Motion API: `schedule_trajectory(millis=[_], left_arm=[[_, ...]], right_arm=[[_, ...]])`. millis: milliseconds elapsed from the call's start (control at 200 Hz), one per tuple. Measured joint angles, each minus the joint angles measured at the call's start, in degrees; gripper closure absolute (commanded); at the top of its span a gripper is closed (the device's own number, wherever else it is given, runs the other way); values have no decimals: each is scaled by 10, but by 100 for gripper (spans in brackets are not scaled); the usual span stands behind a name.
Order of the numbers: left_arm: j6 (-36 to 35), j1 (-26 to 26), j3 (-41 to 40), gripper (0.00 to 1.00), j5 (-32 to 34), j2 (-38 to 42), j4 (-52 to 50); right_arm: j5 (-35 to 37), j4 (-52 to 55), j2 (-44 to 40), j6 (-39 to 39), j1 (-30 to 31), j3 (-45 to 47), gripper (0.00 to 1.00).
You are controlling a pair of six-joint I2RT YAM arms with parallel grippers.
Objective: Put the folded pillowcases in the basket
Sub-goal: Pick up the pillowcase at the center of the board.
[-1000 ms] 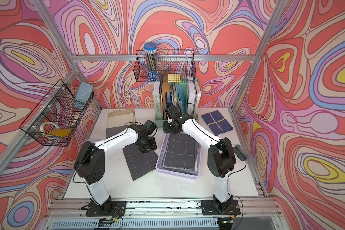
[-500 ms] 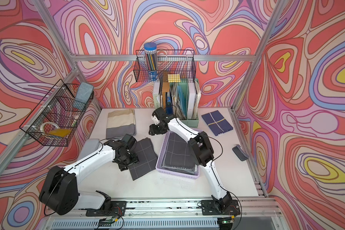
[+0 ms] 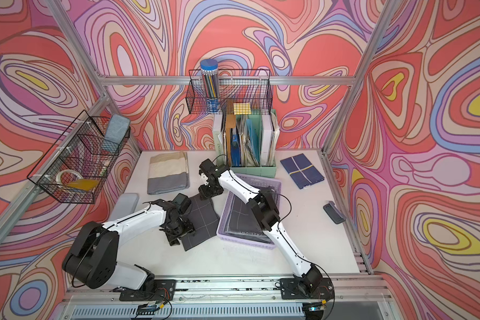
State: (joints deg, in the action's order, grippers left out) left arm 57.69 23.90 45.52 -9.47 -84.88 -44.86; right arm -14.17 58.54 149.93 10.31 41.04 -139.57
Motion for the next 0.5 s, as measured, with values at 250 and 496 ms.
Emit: schedule_trajectory(millis=[250, 496], left_arm=[[-3, -2, 14, 51, -16, -41, 9], [-11, -2, 21, 89, -45, -50, 40]], right_arm=[[12, 26, 3, 5, 8, -3, 45], [-1, 10, 0, 20, 13, 19, 87]])
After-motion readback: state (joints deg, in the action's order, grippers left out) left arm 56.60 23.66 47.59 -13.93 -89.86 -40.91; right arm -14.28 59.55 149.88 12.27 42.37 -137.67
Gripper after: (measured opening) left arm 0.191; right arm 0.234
